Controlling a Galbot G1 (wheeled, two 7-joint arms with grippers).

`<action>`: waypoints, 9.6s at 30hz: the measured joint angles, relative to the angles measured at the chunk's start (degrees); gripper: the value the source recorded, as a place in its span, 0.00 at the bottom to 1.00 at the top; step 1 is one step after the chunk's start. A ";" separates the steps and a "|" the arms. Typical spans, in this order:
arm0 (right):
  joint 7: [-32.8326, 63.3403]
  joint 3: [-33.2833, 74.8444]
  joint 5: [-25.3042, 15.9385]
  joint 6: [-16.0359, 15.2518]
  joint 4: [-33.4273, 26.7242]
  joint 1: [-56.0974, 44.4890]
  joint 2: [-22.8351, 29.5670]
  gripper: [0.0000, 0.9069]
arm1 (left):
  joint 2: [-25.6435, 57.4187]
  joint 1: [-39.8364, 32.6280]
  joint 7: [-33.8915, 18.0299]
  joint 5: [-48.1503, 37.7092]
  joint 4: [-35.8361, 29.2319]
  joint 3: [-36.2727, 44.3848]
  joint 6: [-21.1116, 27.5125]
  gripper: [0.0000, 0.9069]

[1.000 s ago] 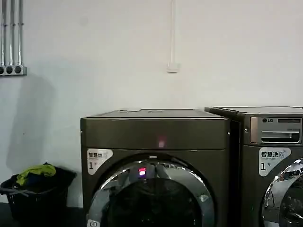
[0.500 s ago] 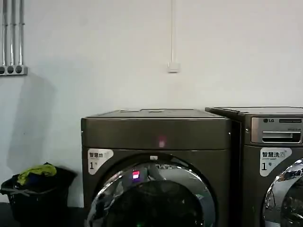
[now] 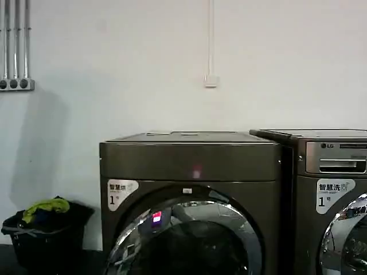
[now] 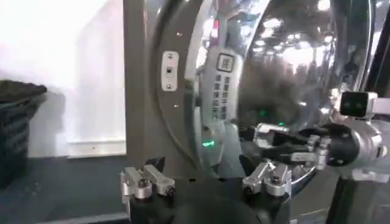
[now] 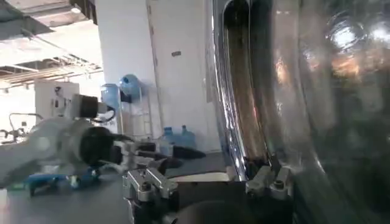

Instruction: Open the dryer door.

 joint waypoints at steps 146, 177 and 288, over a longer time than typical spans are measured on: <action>26.81 65.85 -2.09 -3.15 64.25 -68.38 -43.96 1.00 | 22.95 -37.27 24.87 -24.17 43.79 9.15 -20.95 1.00; 40.33 118.33 -11.07 -4.31 73.20 -92.44 -18.01 1.00 | 27.18 -39.54 26.39 -25.55 40.92 22.43 -21.63 1.00; 48.38 169.95 -30.56 -9.31 42.05 -100.02 -3.70 1.00 | 37.69 -34.42 10.30 -26.22 19.81 16.84 -1.24 1.00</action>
